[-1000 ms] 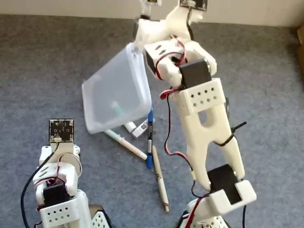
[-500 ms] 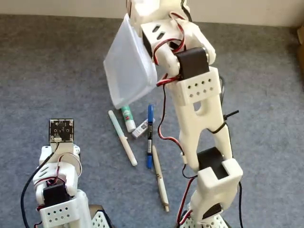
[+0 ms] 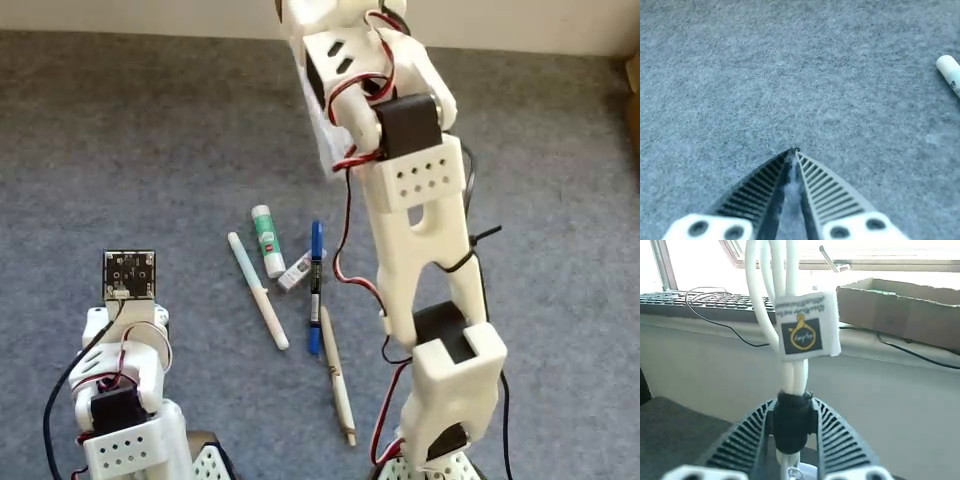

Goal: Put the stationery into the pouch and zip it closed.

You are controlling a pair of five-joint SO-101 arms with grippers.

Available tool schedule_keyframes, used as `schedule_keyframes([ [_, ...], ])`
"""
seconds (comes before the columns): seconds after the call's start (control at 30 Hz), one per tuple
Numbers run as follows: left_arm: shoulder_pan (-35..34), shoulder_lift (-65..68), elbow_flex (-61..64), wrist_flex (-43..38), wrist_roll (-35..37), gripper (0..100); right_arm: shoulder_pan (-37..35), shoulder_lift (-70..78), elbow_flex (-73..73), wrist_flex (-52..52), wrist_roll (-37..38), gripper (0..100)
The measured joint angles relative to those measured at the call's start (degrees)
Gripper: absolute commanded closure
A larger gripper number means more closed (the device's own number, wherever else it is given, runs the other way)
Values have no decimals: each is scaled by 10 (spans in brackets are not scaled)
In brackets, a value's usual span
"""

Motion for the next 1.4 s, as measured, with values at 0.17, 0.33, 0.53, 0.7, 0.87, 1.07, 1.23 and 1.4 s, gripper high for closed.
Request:
schedule_keyframes([
  [0.17,0,0,0,0,0,989,-4,2,0,37,2,995],
  [0.33,0,0,0,0,0,989,-44,2,0,130,2,995],
  [0.53,0,0,0,0,0,989,-83,2,-1,251,2,995],
  [0.7,0,0,0,0,0,989,-107,0,-16,342,2,995],
  [0.87,0,0,0,0,0,989,-148,-23,-36,408,2,995],
  [1.07,0,0,0,0,0,989,-193,-31,-40,434,2,995],
  [1.23,0,0,0,0,0,989,-199,-31,-40,434,2,995],
  [1.4,0,0,0,0,0,989,-196,-31,-40,428,2,995],
])
